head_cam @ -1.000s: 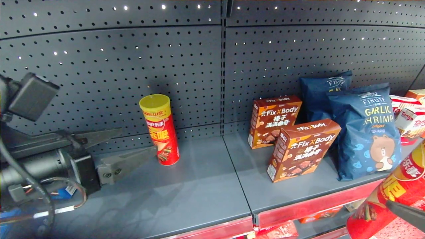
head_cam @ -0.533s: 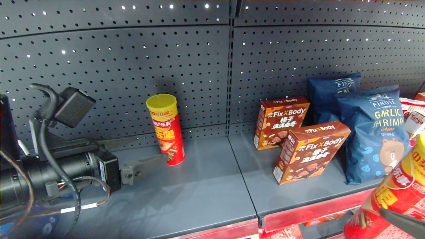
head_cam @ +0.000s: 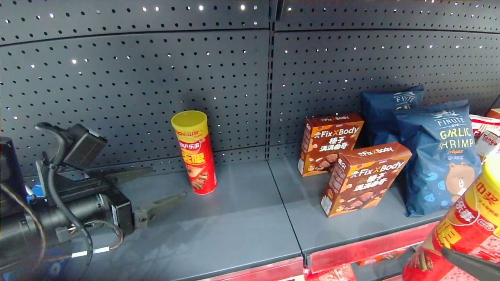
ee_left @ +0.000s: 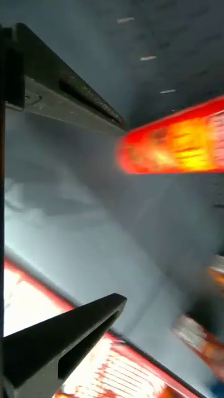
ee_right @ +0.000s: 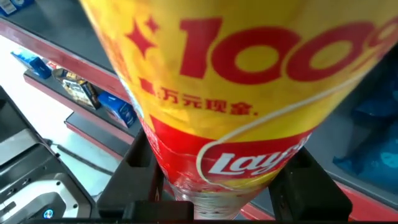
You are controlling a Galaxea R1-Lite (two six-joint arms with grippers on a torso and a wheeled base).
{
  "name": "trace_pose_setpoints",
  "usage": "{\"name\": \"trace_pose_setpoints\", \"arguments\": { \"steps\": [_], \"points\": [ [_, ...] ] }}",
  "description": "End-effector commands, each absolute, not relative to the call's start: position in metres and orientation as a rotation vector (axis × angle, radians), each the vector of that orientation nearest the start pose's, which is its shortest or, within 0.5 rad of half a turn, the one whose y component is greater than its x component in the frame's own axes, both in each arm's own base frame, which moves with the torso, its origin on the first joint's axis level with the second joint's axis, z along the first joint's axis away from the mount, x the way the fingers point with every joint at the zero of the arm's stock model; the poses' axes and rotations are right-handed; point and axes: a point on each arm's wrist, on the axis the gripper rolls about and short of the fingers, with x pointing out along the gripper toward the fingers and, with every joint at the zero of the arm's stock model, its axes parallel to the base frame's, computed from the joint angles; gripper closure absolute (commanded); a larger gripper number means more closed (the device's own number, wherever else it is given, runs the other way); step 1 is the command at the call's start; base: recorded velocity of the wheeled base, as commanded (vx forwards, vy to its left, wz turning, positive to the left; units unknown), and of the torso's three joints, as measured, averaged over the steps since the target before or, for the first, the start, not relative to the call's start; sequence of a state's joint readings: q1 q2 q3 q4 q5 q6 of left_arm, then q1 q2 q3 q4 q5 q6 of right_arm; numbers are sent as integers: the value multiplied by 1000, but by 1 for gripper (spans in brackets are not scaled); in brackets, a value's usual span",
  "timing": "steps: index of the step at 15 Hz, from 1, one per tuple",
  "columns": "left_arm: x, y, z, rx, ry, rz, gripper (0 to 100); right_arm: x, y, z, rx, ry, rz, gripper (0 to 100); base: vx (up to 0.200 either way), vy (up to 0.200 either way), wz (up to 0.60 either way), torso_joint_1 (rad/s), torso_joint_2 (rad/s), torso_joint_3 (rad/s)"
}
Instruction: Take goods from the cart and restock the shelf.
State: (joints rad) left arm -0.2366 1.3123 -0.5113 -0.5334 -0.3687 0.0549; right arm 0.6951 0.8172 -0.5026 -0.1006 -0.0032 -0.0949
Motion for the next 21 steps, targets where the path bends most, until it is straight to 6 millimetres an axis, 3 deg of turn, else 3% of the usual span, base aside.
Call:
{"name": "trace_pose_setpoints", "arguments": {
  "steps": [1,5,11,16,21],
  "points": [
    [211,-47,163,32,268,-602,0,66,55,212,-170,185,699,100,0,0,0,0,0,0],
    [236,-51,150,4,168,-701,0,66,55,211,-168,189,699,100,0,0,0,0,0,0],
    [264,-34,145,-1,119,-752,0,64,53,203,-167,199,700,100,0,0,0,0,0,0],
    [288,-35,139,7,88,-754,0,66,55,204,-170,208,702,100,0,0,0,0,0,0],
    [314,-17,127,13,41,-778,0,66,55,203,-167,212,715,100,0,0,0,0,0,0]
  ]
}}
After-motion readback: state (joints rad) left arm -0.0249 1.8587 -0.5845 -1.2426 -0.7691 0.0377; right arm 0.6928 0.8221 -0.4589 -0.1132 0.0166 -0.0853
